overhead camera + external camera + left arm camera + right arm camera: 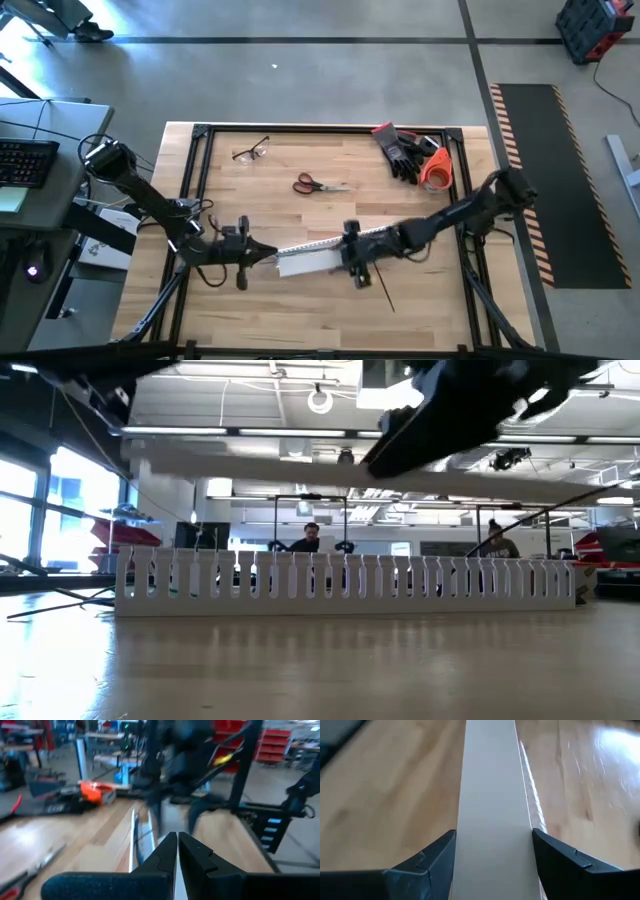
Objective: Ziptie cables
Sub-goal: Close the white cable duct lid
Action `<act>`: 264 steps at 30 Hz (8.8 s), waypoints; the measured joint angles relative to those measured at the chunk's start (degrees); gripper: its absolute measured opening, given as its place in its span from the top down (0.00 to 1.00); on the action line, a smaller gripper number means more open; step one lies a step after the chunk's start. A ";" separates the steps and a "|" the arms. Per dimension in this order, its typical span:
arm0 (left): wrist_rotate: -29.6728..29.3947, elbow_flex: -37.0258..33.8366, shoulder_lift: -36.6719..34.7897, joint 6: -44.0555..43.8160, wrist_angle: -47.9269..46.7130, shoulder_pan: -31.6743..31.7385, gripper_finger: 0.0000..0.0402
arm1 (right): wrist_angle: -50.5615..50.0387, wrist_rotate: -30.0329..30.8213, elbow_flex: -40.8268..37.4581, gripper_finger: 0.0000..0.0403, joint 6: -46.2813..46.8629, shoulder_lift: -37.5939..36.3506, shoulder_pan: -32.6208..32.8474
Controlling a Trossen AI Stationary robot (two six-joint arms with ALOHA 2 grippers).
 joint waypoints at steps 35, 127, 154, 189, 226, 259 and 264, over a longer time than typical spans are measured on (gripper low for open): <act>4.35 0.05 0.39 -9.47 -12.26 -0.37 1.00 | -23.62 -14.11 22.95 0.95 -11.26 12.13 -12.19; 24.54 10.83 5.21 12.20 -49.22 39.98 1.00 | -13.75 -18.43 22.81 0.73 -19.49 14.58 -31.26; 4.73 11.65 5.17 26.90 -49.40 28.41 1.00 | -28.43 -35.15 22.82 0.34 -20.99 16.96 -37.84; 21.66 5.20 -12.15 -1.18 -42.81 34.47 0.85 | -28.60 21.54 22.99 0.99 -11.81 25.95 -24.64; 22.65 -5.18 -11.54 -5.56 -32.41 34.47 0.90 | -14.57 -31.97 22.71 0.35 -25.55 20.92 -35.10; 21.42 -5.13 -11.55 -9.67 -32.49 34.98 0.90 | 19.68 -32.97 5.01 0.33 -29.11 21.01 -36.51; 21.47 -5.13 -11.55 -10.97 -32.21 36.79 0.90 | 19.04 -31.14 5.01 0.21 -31.37 21.03 -36.69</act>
